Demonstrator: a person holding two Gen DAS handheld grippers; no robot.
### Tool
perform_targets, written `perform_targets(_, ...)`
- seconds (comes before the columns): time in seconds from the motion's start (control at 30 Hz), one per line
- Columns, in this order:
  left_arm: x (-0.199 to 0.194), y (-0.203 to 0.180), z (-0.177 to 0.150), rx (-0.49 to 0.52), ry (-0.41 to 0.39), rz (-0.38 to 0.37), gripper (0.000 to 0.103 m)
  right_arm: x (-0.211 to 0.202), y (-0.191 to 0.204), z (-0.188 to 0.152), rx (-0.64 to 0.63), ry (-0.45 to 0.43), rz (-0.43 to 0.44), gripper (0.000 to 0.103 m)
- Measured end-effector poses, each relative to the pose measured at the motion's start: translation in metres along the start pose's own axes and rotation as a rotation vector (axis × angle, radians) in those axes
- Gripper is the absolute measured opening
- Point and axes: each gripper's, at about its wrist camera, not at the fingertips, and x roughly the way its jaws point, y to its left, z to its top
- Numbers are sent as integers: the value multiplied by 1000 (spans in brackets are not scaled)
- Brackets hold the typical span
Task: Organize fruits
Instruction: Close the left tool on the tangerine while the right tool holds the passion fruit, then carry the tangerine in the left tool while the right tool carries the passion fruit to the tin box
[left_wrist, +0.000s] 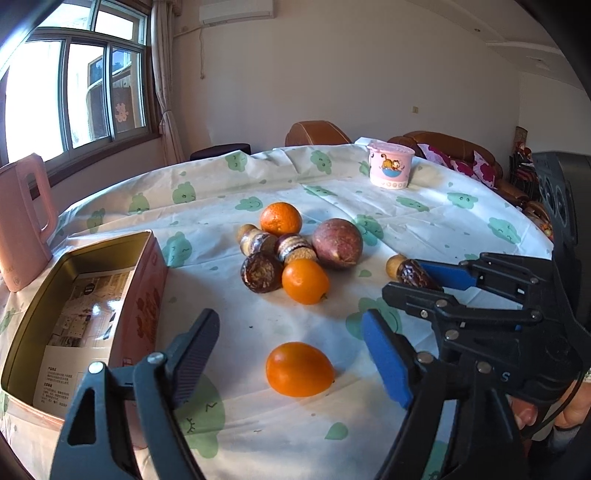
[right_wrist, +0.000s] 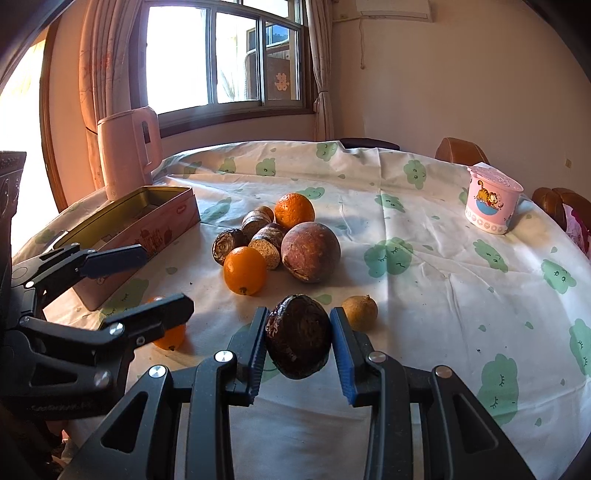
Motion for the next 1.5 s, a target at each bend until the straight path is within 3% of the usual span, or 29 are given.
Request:
perform_targets(0.17,16,0,1,-3,95,-35,80,-1,-1,-1,6,-2,6,35)
perform_targets(0.23,21,-1,-1,-3,127,-48,56,0,-2,-1,12,-1,13,35)
perform_targets(0.27,21,-2,-2,0,134,-53,51,0,-3,-1,16,0,16,35)
perform_targets(0.5,19,-5,-7,14,151,-62,49,0,-4,-2,21,5,19,35)
perform_targets(0.63,18,-1,-9,-4,159,-71,42,1,-3,-2,19,8,14,35)
perform_targets(0.77,12,3,-9,-29,116,-77,39,0,-2,-2,14,3,10,35)
perform_targets(1.1,-4,-1,-7,-2,-12,42,39,-8,5,-3,-23,-51,7,35)
perform_targets(1.5,-16,2,-8,-14,-99,103,39,-14,6,-4,-40,-102,2,35)
